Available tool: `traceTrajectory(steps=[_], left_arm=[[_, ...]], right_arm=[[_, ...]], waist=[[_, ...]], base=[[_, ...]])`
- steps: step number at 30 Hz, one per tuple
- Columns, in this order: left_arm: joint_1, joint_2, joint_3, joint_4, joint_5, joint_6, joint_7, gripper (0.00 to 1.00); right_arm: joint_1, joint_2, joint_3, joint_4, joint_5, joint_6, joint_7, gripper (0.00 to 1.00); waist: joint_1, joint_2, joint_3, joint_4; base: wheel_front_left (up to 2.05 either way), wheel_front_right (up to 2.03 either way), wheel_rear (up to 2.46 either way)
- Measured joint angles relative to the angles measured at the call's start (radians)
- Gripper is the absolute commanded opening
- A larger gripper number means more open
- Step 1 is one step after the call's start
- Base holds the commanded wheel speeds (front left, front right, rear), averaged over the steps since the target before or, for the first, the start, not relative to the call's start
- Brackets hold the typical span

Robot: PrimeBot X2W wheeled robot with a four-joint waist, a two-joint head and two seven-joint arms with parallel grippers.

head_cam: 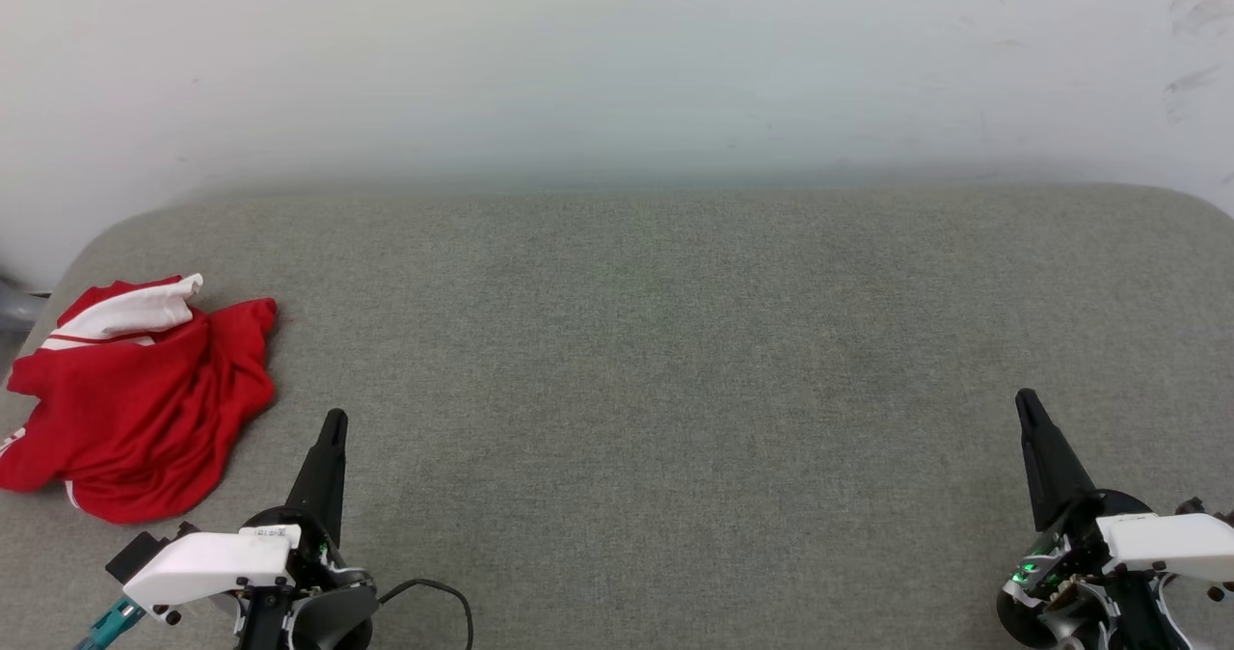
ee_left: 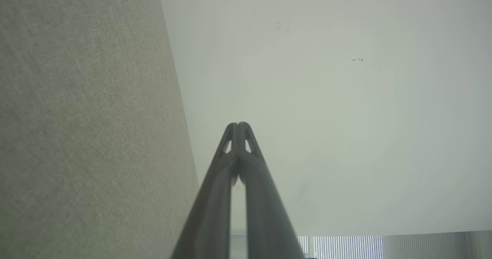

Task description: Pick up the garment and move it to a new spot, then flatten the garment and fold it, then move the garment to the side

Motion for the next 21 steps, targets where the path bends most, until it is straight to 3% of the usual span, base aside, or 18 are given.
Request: traceTrajectory(steps=[21], left_arm=[[0.0, 0.0, 0.0, 0.0, 0.0, 0.0, 0.0, 0.0]], right_arm=[[0.0, 0.0, 0.0, 0.0, 0.0, 0.0, 0.0, 0.0]], waist=[[0.0, 0.0, 0.0, 0.0]], base=[[0.0, 0.0, 0.0]])
